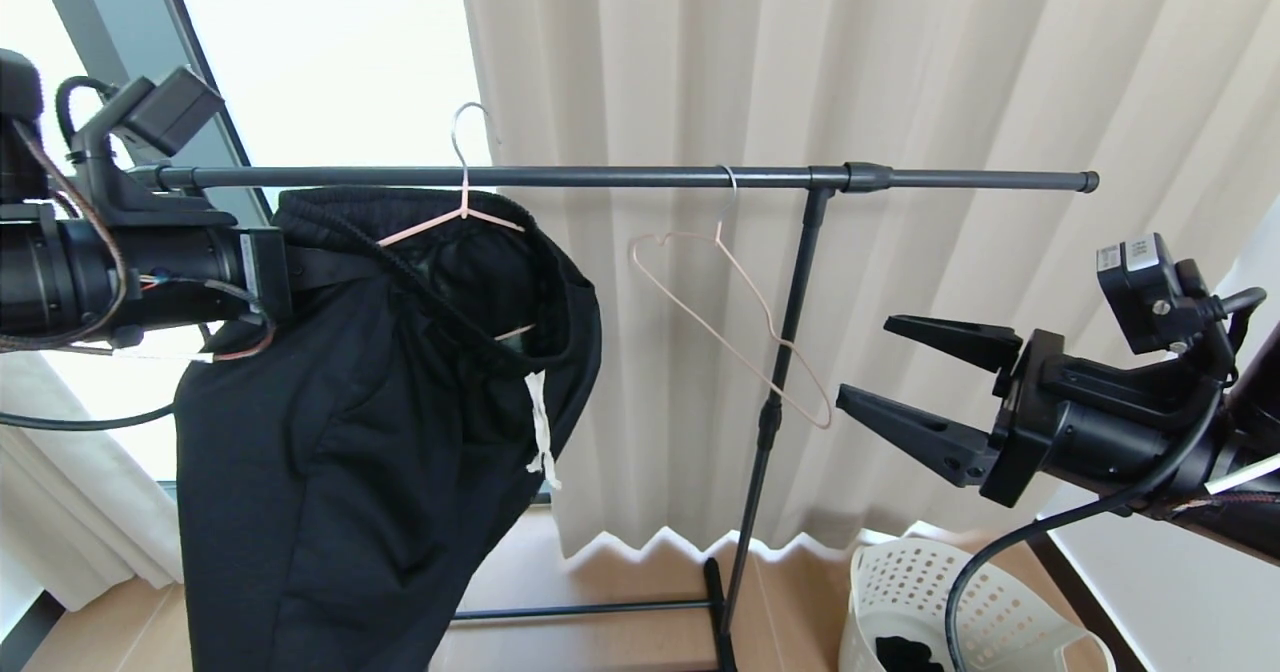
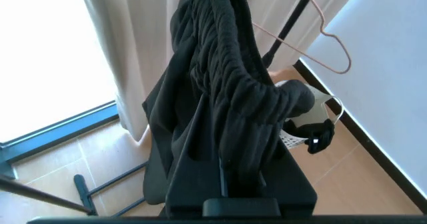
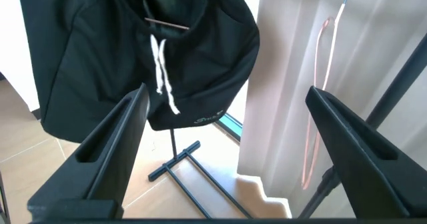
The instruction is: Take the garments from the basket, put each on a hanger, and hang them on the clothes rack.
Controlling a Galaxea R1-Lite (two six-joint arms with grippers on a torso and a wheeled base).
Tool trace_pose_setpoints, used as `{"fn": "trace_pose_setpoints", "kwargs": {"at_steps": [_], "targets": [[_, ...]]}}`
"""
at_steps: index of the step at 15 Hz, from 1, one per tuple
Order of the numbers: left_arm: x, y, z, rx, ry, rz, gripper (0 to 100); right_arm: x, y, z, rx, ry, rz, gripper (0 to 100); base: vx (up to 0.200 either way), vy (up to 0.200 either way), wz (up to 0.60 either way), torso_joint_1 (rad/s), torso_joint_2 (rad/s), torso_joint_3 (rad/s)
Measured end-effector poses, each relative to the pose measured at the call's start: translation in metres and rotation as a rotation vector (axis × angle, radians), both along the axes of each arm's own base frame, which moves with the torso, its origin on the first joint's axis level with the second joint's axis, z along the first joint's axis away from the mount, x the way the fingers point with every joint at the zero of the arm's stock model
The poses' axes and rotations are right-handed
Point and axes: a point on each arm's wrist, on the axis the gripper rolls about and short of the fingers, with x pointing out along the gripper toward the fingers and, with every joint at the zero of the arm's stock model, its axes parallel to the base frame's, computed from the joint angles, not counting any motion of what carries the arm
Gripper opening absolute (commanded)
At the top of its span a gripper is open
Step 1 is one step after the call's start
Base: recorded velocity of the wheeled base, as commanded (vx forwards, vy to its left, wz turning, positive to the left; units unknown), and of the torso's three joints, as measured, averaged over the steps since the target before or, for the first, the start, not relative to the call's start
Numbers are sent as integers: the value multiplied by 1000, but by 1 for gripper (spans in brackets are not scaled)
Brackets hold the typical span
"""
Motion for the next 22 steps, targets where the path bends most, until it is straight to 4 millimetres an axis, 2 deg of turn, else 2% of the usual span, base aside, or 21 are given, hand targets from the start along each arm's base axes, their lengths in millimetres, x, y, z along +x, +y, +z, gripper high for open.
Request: {"fn": "trace_pose_setpoints", "kwargs": {"at_steps": [4, 8, 16, 22], "targets": [[27, -13, 1, -23, 23, 10, 0, -2, -1, 2, 3, -9, 1, 100, 0, 0, 0, 0, 0, 0], [49, -17, -4, -22, 38, 10, 0, -2, -1, 1, 2, -7, 1, 100, 0, 0, 0, 0, 0, 0], [74, -23, -7, -55, 60, 17, 0, -3, -2, 1, 0, -8, -3, 100, 0, 0, 0, 0, 0, 0], [87, -25, -17, -54, 70, 13, 0, -3, -2, 0, -2, -4, -3, 100, 0, 0, 0, 0, 0, 0]]}}
